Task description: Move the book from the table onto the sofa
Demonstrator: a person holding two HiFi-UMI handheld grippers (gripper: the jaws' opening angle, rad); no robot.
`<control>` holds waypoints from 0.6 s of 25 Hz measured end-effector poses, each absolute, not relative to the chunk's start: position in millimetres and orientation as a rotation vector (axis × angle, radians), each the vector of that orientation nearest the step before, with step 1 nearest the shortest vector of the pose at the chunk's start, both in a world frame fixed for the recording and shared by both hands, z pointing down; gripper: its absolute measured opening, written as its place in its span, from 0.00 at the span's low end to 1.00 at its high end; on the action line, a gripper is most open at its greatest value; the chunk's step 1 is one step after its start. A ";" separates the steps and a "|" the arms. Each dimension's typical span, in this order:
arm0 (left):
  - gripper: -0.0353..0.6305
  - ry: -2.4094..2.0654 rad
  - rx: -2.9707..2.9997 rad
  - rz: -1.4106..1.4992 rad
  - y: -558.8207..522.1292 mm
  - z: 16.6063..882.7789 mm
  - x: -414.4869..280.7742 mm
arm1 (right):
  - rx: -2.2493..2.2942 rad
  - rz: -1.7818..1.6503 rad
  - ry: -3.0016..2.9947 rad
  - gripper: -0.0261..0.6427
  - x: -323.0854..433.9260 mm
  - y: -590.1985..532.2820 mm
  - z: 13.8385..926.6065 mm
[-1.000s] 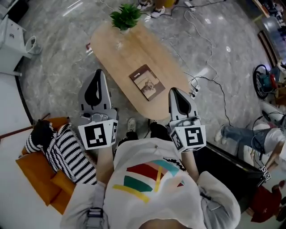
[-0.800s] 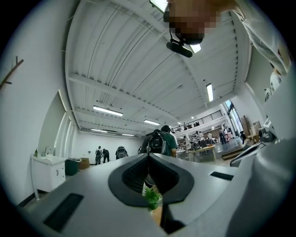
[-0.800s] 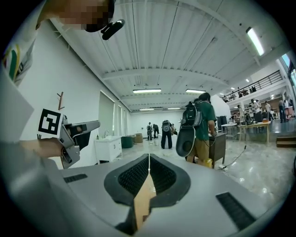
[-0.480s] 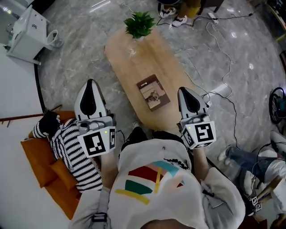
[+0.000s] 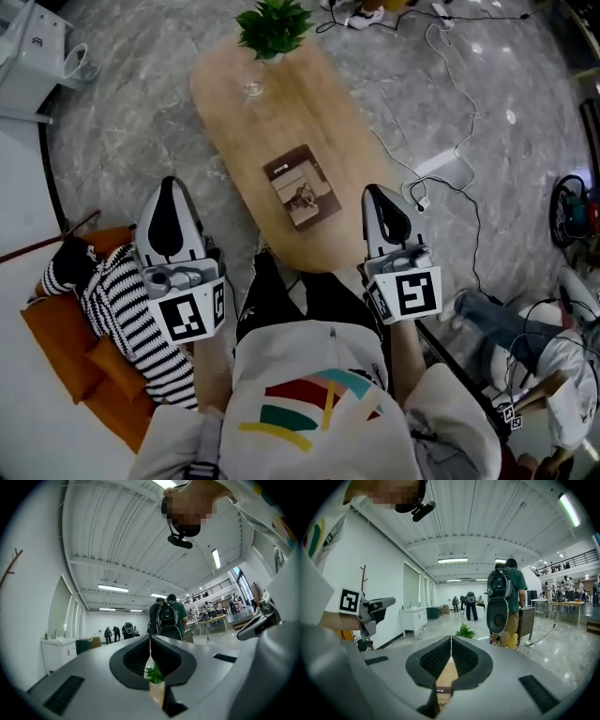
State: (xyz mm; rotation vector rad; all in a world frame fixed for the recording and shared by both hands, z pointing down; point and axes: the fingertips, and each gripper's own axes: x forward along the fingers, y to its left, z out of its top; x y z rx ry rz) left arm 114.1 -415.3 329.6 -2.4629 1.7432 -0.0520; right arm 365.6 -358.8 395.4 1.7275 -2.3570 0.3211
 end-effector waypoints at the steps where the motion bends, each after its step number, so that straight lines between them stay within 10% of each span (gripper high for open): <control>1: 0.06 1.767 -2.495 -0.075 -417.7 355.6 113.7 | 1.703 0.337 -2.356 0.06 360.7 -364.5 410.3; 15: 0.06 1.943 -2.654 -0.296 -420.8 672.2 91.1 | 1.018 0.453 -2.206 0.06 277.5 -399.0 713.6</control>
